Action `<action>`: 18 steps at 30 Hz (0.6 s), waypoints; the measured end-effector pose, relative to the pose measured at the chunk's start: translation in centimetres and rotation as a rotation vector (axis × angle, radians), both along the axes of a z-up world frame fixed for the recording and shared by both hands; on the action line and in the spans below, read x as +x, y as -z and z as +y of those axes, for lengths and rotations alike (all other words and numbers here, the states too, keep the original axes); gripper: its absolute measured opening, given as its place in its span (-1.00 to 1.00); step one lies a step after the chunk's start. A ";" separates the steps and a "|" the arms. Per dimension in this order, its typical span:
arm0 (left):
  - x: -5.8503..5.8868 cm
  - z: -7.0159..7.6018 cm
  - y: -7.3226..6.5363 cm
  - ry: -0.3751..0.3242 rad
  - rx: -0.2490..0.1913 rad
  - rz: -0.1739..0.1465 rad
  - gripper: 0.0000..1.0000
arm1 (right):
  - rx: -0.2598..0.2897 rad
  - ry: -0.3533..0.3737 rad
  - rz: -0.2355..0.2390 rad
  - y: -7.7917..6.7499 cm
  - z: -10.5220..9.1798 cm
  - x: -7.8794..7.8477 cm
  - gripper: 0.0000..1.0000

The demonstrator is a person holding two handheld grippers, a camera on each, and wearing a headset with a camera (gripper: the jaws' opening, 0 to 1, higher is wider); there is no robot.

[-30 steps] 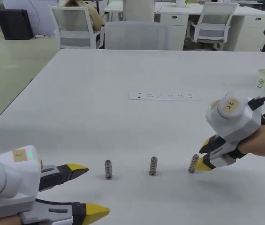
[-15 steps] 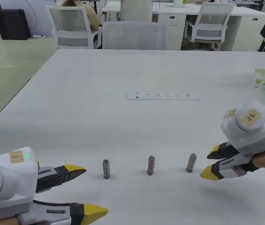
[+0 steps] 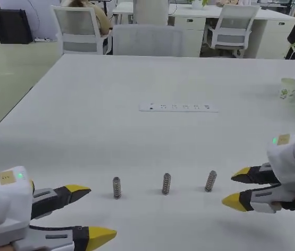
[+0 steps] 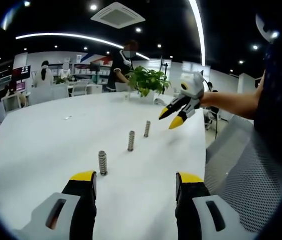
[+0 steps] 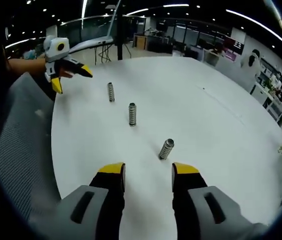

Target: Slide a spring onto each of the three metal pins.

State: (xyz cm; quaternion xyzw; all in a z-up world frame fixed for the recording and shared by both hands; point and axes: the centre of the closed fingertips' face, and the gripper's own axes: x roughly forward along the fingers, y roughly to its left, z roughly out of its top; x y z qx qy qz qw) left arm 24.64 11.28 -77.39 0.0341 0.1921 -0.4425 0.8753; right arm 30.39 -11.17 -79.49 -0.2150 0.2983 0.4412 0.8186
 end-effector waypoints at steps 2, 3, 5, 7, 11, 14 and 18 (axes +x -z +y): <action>-0.1 0.1 0.0 -0.006 -0.005 0.000 0.19 | 0.009 -0.001 -0.006 0.1 -0.2 -0.5 -0.26; -0.3 0.2 -0.1 -0.009 -0.008 -0.001 0.20 | 0.016 0.002 -0.009 0.2 -0.2 -0.7 -0.26; -0.4 0.3 -0.1 -0.014 -0.013 -0.001 0.21 | 0.040 0.011 -0.014 0.2 -0.4 -1.1 -0.23; -0.5 0.4 -0.2 -0.021 -0.021 0.000 0.21 | 0.066 0.017 -0.024 0.1 -0.5 -1.4 -0.20; -0.6 0.4 -0.2 -0.036 -0.045 0.004 0.22 | 0.125 0.038 -0.043 0.0 -0.6 -1.9 -0.17; -0.7 0.5 0.0 -0.046 -0.055 0.011 0.24 | 0.160 0.053 -0.060 -0.2 -0.6 -2.2 -0.10; -0.9 0.6 0.2 -0.053 -0.059 0.018 0.27 | 0.202 0.074 -0.065 -0.5 -0.7 -2.7 0.01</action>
